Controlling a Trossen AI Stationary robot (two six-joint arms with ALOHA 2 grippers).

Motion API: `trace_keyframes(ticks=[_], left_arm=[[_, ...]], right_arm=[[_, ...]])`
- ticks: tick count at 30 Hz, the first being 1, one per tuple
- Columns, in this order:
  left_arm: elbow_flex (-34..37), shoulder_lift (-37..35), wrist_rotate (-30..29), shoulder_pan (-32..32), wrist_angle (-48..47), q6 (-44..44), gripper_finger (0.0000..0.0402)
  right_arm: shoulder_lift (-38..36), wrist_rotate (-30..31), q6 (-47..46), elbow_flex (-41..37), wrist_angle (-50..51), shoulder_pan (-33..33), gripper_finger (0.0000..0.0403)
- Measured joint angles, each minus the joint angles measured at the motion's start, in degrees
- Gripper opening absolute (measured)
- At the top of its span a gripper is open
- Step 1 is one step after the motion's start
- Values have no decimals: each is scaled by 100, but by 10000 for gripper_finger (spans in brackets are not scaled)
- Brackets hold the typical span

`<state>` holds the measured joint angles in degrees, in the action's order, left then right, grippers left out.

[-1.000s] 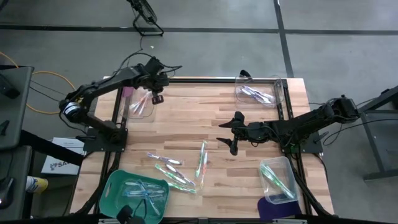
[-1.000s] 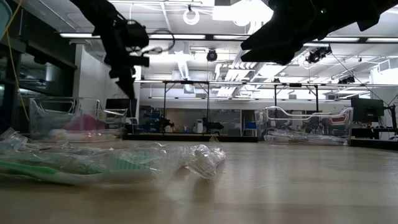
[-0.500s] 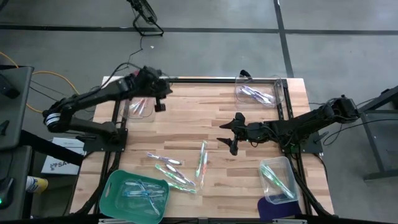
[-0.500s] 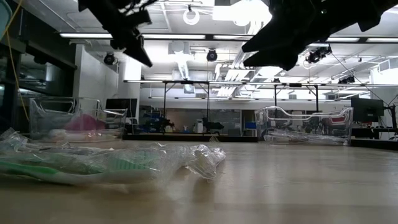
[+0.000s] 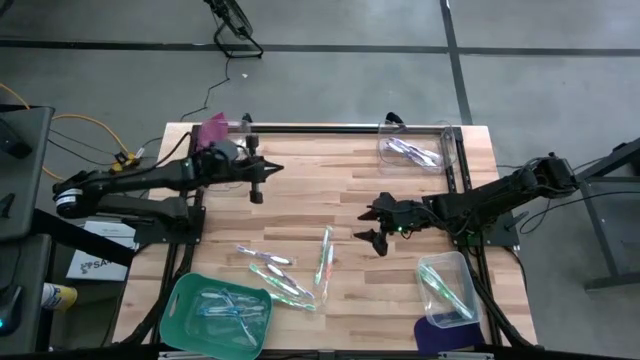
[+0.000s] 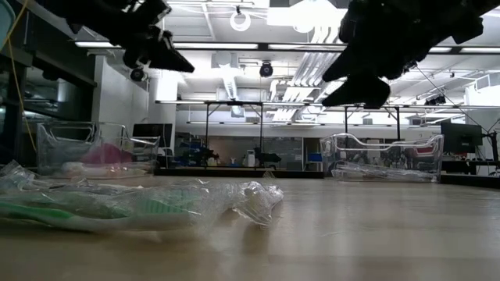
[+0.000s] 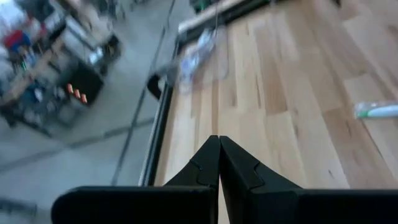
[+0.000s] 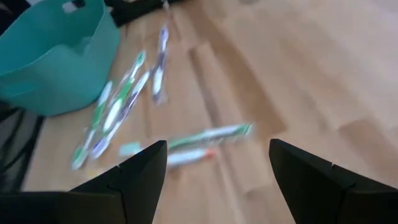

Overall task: Pick & Place Toothbrushes
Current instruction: Put the green toothbrush into the white bin

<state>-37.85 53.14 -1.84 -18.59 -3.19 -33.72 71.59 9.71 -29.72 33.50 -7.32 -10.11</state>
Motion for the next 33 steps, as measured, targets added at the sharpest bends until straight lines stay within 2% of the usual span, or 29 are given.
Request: trace_keyframes(ticks=[5,10,13,16,21,24,27,30,33], left_arm=[[332,-489,446,-11,467,-337,3],[640,-908,693,-11,760,-507,3],[710,-1115,760,-11,788,-503,3],[781,-1317,762,-11,781,-486,3],[920,-1559,764,-11,755,-485,3],[1004,-1713,766,-11,705,-480,3],[1032,-1842,765,-15,555,-477,3],[1039,-1957,768,-13,477,-465,3],[1039,-2011,768,-13,412,-391,3]], right_arm=[[0,-736,-369,0,274,-2,275],[0,-979,-26,5,226,-3,275],[10,-846,508,157,227,-76,275],[168,-459,1327,463,180,-211,275],[796,-46,3136,1024,177,-338,275],[1235,87,3832,1274,185,-284,275],[1591,-23,4063,1542,257,-118,275],[1892,-405,4098,1950,654,78,275],[2207,-515,3657,2574,1426,276,275]])
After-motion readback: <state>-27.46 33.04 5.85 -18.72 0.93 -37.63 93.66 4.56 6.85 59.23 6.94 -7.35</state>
